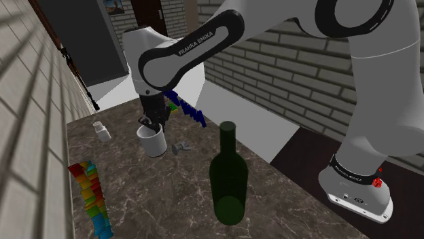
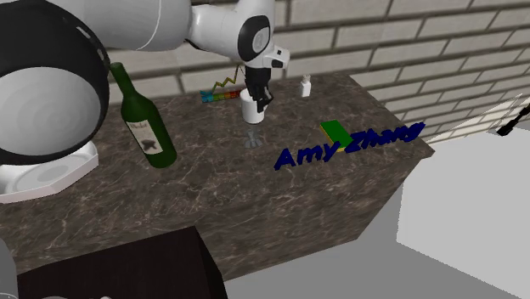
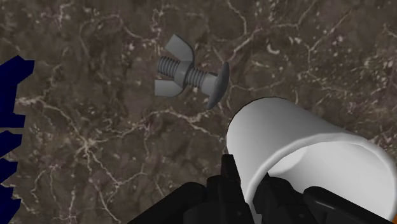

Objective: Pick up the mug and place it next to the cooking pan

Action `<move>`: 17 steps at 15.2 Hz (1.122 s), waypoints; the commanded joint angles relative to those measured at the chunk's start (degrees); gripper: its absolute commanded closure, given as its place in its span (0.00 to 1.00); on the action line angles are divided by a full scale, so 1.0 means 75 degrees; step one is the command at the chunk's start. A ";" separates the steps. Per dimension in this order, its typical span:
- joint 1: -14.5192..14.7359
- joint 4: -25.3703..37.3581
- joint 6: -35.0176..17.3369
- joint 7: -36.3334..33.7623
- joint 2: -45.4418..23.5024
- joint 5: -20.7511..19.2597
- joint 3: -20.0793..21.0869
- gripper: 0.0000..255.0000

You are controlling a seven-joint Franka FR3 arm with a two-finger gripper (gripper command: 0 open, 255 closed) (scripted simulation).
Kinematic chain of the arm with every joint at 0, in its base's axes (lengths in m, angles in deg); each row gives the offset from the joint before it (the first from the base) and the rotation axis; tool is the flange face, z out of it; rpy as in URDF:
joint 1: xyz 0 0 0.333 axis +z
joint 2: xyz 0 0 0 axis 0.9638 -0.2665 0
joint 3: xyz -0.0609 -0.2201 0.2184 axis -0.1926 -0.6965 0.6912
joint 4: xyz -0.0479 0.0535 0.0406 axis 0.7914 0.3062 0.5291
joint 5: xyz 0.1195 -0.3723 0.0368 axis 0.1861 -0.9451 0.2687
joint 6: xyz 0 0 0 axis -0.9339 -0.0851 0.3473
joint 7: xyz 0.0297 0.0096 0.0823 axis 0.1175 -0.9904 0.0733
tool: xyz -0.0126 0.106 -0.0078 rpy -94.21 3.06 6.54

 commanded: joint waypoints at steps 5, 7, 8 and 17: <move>-0.0007 0.0381 0.0548 0.0032 0.0176 0.0071 0.0039 1.00; -0.0006 0.0522 0.0733 0.0039 0.0222 0.0090 0.0049 1.00; -0.0005 0.0595 0.0826 0.0043 0.0242 0.0099 0.0054 1.00; 0.0028 0.1370 0.1699 0.0057 0.0350 0.0147 0.0088 1.00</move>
